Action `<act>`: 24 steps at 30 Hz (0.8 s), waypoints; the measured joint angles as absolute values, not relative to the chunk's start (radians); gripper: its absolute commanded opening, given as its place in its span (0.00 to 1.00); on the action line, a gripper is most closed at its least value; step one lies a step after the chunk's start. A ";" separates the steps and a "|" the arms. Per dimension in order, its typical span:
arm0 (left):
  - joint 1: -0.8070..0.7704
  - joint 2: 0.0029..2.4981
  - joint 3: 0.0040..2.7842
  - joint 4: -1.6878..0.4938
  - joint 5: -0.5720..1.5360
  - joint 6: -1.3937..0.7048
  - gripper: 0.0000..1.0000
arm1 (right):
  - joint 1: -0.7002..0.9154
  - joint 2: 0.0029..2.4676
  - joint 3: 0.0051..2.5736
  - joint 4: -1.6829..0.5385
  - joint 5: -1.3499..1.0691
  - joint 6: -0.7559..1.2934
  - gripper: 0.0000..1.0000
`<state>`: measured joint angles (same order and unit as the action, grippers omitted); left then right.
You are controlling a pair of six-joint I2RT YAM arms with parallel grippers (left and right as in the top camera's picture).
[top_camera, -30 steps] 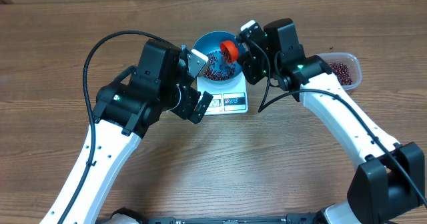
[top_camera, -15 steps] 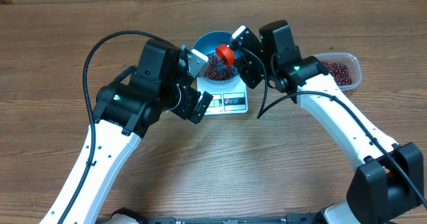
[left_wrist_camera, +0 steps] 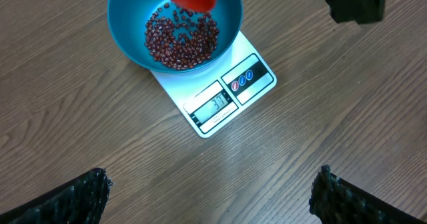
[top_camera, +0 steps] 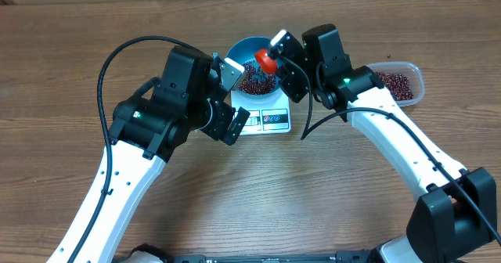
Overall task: Scoop item into bowl and weigh 150g on scale
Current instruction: 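Carry the empty red scoop right toward the bean tub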
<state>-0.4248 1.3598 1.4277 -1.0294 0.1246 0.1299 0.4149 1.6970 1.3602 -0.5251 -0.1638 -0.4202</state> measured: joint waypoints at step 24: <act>-0.425 1.360 1.428 -1.029 0.125 0.130 1.00 | -0.045 1.466 1.372 -0.696 -0.296 0.028 0.04</act>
<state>-0.4248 1.3598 1.4277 -1.0294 0.1246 0.1299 -0.0448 1.4662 1.3716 -0.6956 -0.2958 0.0277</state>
